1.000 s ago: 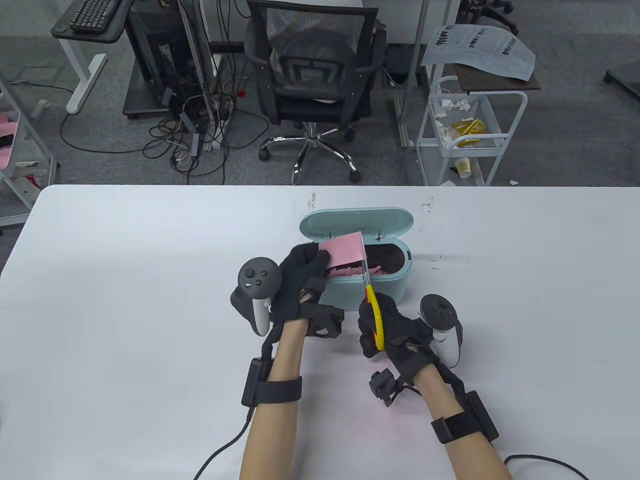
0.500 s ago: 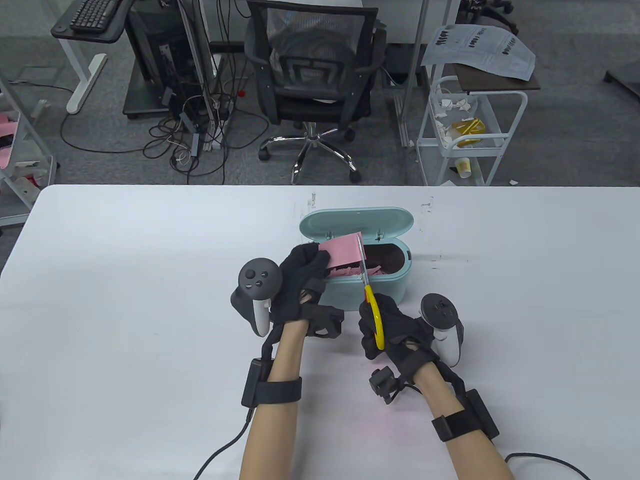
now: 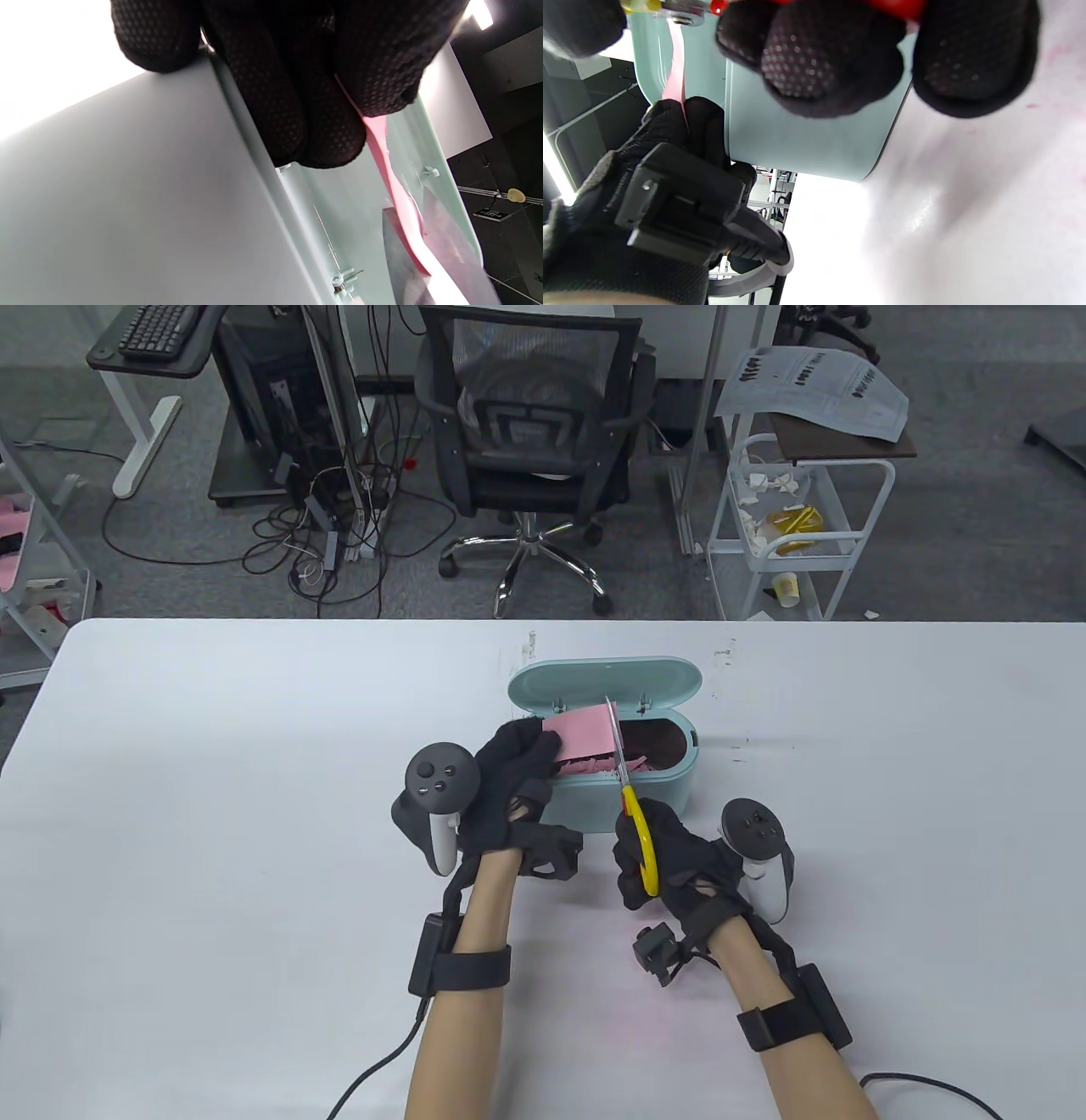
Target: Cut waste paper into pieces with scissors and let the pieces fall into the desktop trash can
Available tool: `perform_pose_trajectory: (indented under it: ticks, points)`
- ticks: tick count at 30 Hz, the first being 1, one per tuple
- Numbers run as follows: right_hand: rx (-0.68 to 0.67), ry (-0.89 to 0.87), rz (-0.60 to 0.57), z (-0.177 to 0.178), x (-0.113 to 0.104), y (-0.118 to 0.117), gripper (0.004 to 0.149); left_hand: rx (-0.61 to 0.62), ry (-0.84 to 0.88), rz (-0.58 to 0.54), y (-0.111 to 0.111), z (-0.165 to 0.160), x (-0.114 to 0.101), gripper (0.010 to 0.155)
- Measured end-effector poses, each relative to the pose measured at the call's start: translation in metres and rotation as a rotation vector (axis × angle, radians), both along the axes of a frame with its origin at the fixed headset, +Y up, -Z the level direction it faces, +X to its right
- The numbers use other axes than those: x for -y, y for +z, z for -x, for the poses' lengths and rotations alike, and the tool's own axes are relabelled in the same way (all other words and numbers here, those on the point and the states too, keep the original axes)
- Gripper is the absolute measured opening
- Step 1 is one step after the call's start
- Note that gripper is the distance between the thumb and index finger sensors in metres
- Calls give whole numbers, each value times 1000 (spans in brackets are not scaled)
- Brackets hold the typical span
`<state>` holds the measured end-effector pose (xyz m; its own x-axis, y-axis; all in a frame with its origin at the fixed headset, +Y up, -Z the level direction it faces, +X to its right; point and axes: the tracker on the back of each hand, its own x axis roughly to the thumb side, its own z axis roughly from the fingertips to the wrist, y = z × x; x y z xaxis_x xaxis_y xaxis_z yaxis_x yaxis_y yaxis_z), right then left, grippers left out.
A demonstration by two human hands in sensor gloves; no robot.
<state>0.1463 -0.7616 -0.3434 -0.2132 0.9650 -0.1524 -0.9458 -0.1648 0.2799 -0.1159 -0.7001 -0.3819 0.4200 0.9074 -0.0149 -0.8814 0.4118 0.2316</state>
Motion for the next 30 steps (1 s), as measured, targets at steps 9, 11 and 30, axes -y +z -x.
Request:
perform_pose_trajectory:
  ticks: [9,11,30]
  points:
    - [10,8,-1,3,-2,-2,82,10,10,1,-1,1,0,35]
    - [16,6,3,2,-2,-2,81,11,6,-1,-1,1,0,35]
    - [27,-86,11,-8,7,8,86,1,-13,-18,1,0,1,35]
